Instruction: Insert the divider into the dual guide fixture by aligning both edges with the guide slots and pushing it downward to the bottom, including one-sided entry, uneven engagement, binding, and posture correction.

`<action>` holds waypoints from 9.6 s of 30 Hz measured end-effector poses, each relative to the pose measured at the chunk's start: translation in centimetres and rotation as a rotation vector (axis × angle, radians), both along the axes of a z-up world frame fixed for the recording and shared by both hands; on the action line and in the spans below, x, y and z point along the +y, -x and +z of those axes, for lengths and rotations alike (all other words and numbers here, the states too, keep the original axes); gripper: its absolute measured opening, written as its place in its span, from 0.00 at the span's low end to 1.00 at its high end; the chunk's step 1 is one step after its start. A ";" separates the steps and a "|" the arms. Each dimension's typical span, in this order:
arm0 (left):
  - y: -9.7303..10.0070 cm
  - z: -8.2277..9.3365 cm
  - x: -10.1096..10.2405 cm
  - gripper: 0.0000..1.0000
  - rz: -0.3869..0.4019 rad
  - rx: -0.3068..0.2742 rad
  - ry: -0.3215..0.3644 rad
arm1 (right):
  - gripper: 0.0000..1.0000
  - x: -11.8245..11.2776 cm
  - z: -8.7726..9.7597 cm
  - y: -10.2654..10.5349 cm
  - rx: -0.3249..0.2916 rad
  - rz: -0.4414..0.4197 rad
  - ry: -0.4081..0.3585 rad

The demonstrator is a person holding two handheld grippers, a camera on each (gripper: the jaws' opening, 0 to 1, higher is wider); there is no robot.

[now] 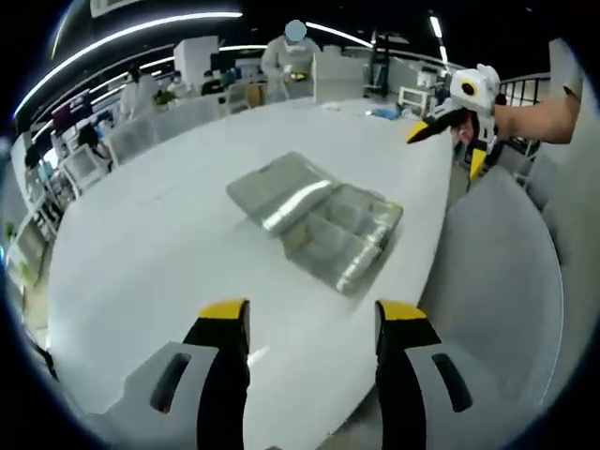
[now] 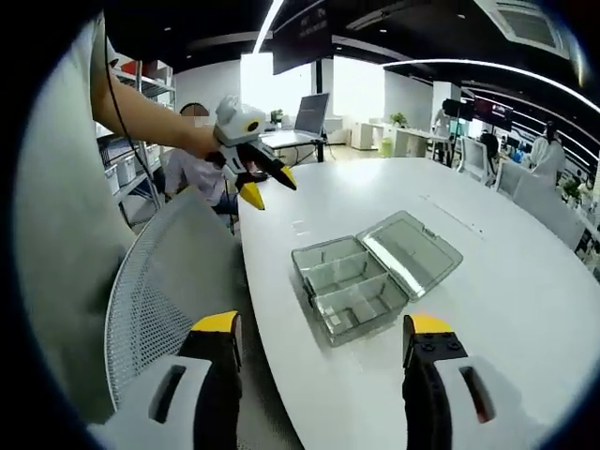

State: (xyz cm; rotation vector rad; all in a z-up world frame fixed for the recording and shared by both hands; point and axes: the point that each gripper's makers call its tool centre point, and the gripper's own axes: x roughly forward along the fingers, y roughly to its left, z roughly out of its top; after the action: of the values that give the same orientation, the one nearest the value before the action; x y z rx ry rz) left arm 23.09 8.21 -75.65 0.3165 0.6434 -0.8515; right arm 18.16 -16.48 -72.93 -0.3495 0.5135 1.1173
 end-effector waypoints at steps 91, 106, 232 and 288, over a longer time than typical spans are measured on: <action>-5.2 -11.1 3.6 0.31 -0.495 0.191 -0.427 | 0.74 -1.2 -1.3 1.4 0.073 -0.103 0.081; -5.5 -11.0 3.8 0.30 -0.476 0.192 -0.420 | 0.74 -0.8 -1.4 0.7 0.079 -0.085 0.081; -1.1 3.4 -12.4 0.29 -0.592 -0.169 -0.314 | 0.21 10.7 0.4 -6.1 0.546 -0.362 -0.289; -1.6 5.5 -15.2 0.29 -0.601 -0.253 -0.304 | 0.00 11.8 1.2 -6.9 0.749 -0.449 -0.432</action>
State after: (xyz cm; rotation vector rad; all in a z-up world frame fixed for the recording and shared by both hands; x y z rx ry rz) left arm 24.66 -6.99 -70.20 0.9086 0.4400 -1.2601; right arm 25.10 -4.70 -71.70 0.5677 0.9271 0.8596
